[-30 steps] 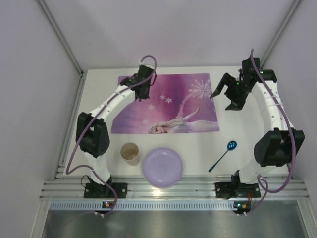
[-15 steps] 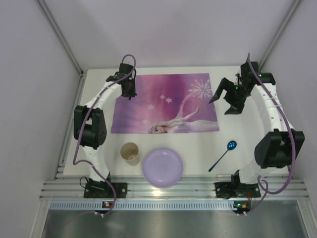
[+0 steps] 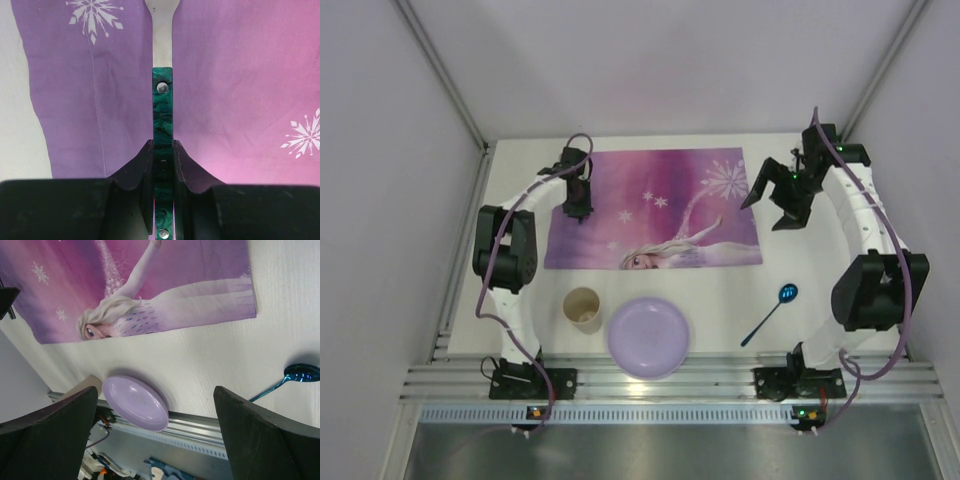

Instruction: Set the dinner table for one person

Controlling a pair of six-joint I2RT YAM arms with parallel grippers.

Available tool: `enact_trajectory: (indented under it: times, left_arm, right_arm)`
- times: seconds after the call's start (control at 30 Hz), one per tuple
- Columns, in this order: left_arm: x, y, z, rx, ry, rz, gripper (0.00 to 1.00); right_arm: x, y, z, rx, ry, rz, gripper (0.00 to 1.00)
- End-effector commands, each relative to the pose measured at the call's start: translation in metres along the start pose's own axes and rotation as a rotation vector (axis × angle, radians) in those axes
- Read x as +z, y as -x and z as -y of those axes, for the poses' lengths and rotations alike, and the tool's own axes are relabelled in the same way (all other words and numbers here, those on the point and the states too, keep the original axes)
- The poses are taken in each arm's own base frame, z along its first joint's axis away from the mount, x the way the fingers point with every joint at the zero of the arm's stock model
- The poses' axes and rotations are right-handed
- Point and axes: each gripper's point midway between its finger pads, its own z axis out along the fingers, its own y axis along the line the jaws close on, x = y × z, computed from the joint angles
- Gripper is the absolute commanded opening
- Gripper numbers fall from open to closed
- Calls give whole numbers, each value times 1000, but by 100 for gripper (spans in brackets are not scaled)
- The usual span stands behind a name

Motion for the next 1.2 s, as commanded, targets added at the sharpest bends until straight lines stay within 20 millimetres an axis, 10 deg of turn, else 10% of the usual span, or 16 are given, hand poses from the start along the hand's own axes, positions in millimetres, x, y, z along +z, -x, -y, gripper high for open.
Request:
enact_trajectory:
  times: [0.0, 0.27, 0.63, 1.17]
  left_arm:
    - [5, 4, 4, -27, -23, 16, 0]
    - [0, 5, 3, -28, -16, 10, 2]
    - [-14, 11, -3, -7, 10, 34, 41]
    - [-69, 49, 5, -48, -31, 157, 39]
  right_arm:
    - [-6, 11, -7, -27, 24, 24, 100]
    - [-1, 10, -5, -29, 22, 17, 100]
    - [15, -22, 25, 21, -30, 10, 100]
    - [45, -82, 120, 169, -333, 41, 100]
